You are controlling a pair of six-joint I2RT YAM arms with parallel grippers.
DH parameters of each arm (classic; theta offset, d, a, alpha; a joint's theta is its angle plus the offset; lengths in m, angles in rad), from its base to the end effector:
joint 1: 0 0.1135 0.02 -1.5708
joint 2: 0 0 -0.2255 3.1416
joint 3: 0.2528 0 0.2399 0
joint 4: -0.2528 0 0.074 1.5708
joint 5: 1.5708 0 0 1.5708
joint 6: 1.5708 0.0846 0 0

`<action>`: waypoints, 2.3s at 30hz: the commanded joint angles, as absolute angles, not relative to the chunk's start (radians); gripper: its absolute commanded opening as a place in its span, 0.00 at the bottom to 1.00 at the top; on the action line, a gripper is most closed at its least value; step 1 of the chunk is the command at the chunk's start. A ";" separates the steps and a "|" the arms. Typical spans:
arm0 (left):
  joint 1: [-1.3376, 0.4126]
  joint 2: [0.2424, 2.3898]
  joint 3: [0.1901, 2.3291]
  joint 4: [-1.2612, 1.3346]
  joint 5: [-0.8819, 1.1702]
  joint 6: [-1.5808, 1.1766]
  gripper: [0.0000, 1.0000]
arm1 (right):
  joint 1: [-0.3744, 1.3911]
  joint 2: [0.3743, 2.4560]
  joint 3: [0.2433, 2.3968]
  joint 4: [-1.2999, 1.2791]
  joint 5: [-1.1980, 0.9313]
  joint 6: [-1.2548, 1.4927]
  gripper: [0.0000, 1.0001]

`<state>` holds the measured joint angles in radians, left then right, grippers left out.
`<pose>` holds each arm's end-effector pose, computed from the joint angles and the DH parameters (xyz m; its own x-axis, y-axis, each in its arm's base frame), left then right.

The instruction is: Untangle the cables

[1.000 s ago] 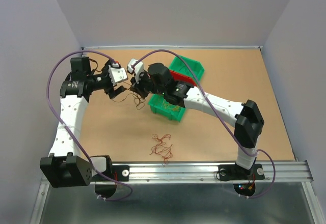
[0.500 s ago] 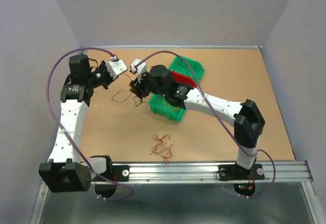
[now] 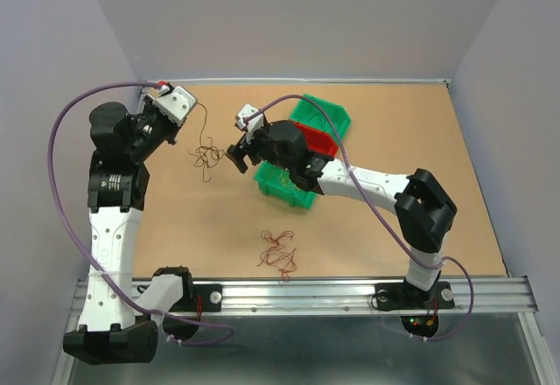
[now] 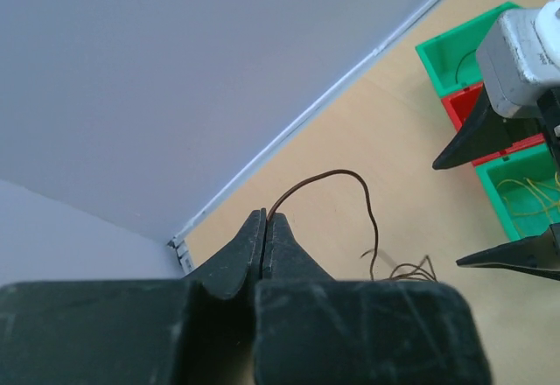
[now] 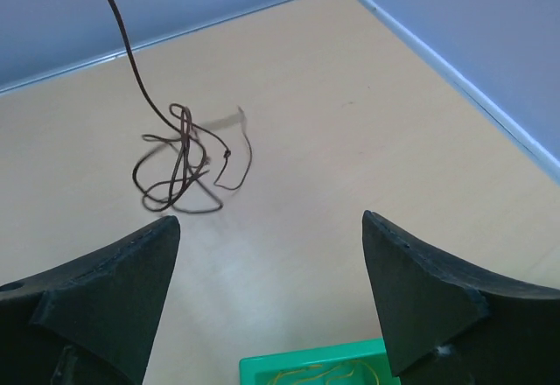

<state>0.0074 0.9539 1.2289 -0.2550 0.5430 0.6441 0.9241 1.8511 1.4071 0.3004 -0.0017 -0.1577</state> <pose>0.2435 -0.0419 0.4212 0.3224 0.5165 -0.7933 0.3960 0.6876 0.6086 0.2860 0.3791 0.2619 0.0403 -0.2072 -0.9775 -0.8027 0.5758 -0.1552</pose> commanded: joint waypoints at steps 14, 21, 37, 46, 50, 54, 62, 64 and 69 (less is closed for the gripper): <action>0.003 1.041 1.483 -0.273 0.615 0.508 0.00 | 0.907 1.905 1.338 0.658 -0.357 -0.198 0.61; 0.003 1.121 1.565 -0.249 0.413 0.407 0.00 | 0.905 1.905 1.281 0.732 -0.257 -0.215 0.01; 0.304 1.134 1.462 -0.029 0.729 0.186 0.00 | 0.767 1.683 1.038 0.816 -0.369 -0.112 0.82; 0.281 0.990 1.304 0.036 0.926 0.126 0.00 | 0.765 1.798 1.218 0.819 -0.570 -0.066 0.99; 0.184 0.931 1.163 0.124 0.936 0.077 0.00 | 0.769 1.857 1.304 0.862 -0.624 0.017 1.00; 0.031 0.971 1.069 0.182 0.922 0.074 0.00 | 0.778 1.994 1.388 0.934 -0.658 0.097 1.00; 0.005 0.968 1.013 0.261 0.619 0.046 0.00 | 0.772 2.048 1.376 0.914 -0.672 0.115 0.01; 0.014 0.950 0.980 0.296 0.447 0.013 0.00 | 0.761 1.993 1.307 0.914 -0.612 0.098 0.01; 0.211 0.972 0.956 0.356 0.418 -0.139 0.00 | 0.697 1.887 1.186 0.917 -0.536 0.120 0.01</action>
